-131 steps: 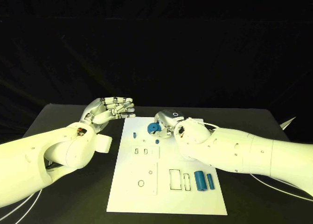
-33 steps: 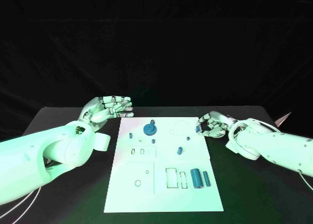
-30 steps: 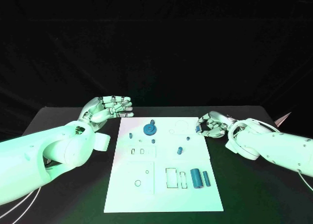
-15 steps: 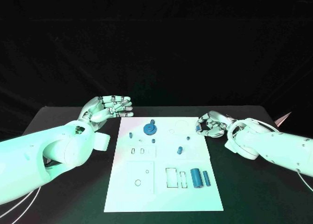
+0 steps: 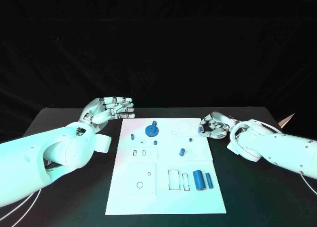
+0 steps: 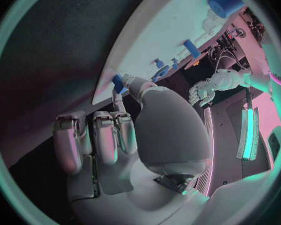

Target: Assemble the parts on the task board

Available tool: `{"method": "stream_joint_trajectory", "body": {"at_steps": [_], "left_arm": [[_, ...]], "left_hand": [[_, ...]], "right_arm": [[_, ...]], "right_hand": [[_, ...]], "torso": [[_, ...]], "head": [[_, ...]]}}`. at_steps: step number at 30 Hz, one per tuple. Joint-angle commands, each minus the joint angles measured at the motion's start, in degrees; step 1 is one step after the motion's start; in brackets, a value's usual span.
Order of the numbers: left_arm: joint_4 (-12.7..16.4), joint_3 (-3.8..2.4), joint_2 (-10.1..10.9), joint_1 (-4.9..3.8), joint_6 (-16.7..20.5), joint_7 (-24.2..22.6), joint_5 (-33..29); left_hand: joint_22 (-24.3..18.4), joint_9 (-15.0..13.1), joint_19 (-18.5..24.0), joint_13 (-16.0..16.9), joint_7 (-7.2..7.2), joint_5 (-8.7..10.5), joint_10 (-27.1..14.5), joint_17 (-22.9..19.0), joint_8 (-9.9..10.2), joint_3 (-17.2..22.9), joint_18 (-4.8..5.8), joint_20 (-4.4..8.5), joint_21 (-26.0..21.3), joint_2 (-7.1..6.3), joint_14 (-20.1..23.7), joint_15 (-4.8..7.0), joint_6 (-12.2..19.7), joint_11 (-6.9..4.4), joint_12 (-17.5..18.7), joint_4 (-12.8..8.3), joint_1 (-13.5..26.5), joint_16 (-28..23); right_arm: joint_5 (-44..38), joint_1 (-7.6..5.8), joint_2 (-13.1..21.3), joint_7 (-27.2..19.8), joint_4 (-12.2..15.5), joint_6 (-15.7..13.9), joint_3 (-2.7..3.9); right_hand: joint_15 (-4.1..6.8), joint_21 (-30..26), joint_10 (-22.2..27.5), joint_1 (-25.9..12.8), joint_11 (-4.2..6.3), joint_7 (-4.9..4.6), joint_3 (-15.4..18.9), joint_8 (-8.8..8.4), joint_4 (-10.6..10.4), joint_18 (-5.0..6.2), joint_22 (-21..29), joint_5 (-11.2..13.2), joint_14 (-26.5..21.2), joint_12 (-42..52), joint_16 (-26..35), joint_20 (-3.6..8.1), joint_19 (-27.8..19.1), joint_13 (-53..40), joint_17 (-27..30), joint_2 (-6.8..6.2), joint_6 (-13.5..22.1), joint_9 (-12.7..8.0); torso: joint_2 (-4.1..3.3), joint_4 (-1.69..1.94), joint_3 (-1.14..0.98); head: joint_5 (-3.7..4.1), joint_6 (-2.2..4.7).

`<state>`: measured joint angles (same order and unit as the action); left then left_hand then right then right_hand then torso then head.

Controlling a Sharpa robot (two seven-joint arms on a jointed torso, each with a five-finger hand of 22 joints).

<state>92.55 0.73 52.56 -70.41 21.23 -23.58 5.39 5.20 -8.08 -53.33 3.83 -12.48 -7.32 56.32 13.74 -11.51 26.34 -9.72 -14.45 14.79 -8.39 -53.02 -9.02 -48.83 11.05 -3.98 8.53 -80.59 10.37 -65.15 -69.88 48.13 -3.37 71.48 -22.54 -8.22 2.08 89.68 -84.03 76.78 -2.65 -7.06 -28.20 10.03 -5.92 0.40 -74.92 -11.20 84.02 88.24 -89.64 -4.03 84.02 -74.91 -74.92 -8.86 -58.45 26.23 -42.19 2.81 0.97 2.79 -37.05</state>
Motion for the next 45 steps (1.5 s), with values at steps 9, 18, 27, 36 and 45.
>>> {"method": "stream_joint_trajectory", "body": {"at_steps": [9,18,27,36,45], "left_arm": [[-0.1,-0.03,0.0,-0.02,-1.0,-0.3,0.1],[-0.4,-0.02,0.0,-0.02,-0.9,-0.2,0.1],[-1.3,0.02,-0.6,-0.01,-0.7,-0.2,-0.1],[-2.4,0.19,-1.9,0.02,-0.8,-0.1,-0.1],[-3.4,0.33,-3.1,0.07,-0.7,-0.1,-0.1]], "left_hand": [[-0.1,0.0,-0.2,0.0,-1.37,0.23,-0.2,0.1,0.3,0.0,-0.65,0.13,0.2,-0.21,0.3,0.06,0.4,0.12,0.3,-0.3,-0.4,-0.4],[-0.1,0.0,-0.2,0.0,-1.37,0.23,-0.2,0.1,0.3,0.0,-0.65,0.13,0.2,-0.21,0.3,0.06,0.4,0.12,0.3,-0.3,-0.4,-0.4],[-0.1,0.0,-0.1,0.0,-1.38,0.23,-0.2,0.2,0.3,0.1,-0.66,0.11,0.3,-0.2,0.3,0.05,0.4,0.13,0.3,-0.5,-0.3,-0.5],[-0.1,0.0,-0.1,0.0,-1.39,0.24,-0.2,0.3,0.3,0.2,-0.66,0.1,0.3,-0.19,0.3,0.05,0.4,0.13,0.3,-0.6,-0.2,-0.6],[-0.1,0.0,-0.1,0.0,-1.41,0.25,-0.1,0.3,0.2,0.1,-0.66,0.1,0.3,-0.19,0.3,0.05,0.4,0.13,0.3,-0.5,-0.2,-0.6]], "right_arm": [[-1.3,-0.05,0.8,1.7,2.5,-7.2,0.05],[-3.0,-2.03,3.0,7.6,11.5,-10.0,0.24],[-9.9,-2.05,-1.0,18.3,21.5,-12.0,0.17],[-16.9,0.02,-7.2,23.4,25.1,-11.7,-0.24],[-20.1,2.49,-11.6,26.4,23.8,-9.7,-0.51]], "right_hand": [[0.47,0.3,-5.0,0.3,0.71,0.55,-1.3,0.86,0.6,-0.4,-15.1,0.0,6.0,0.4,-0.4,0.52,6.0,-14.1,-15.1,2.08,-0.5,1.2],[0.19,0.3,-5.0,-0.2,0.66,0.41,-1.4,0.93,0.7,-0.4,-15.1,-0.2,6.0,0.4,-0.4,0.39,6.0,-14.0,-15.1,1.99,-0.2,1.3],[-0.01,0.3,-4.8,-0.9,0.58,0.33,-1.6,0.99,0.5,-0.4,-15.1,-0.2,6.0,0.2,-0.4,0.22,6.0,-13.9,-15.1,2.08,0.0,1.5],[-0.09,0.3,-4.8,-1.3,0.57,0.31,-1.7,1.0,0.6,-0.4,-15.1,-0.5,6.0,0.1,-0.4,0.13,6.0,-13.8,-15.1,2.02,0.2,1.5],[-0.15,0.3,-4.8,-1.7,0.52,0.25,-1.8,1.0,0.6,-0.4,-15.1,-0.7,6.0,0.1,-0.4,0.06,6.0,-13.8,-15.1,1.93,0.4,1.6]], "torso": [[0.08,-0.09,-0.01],[0.27,-0.18,0.15],[0.61,-0.31,0.19],[1.51,-0.17,0.56],[2.1,-0.26,0.9]], "head": [[-0.12,0.01],[-0.25,0.15],[-1.68,-0.15],[-2.53,-1.18],[-3.73,-2.38]]}}
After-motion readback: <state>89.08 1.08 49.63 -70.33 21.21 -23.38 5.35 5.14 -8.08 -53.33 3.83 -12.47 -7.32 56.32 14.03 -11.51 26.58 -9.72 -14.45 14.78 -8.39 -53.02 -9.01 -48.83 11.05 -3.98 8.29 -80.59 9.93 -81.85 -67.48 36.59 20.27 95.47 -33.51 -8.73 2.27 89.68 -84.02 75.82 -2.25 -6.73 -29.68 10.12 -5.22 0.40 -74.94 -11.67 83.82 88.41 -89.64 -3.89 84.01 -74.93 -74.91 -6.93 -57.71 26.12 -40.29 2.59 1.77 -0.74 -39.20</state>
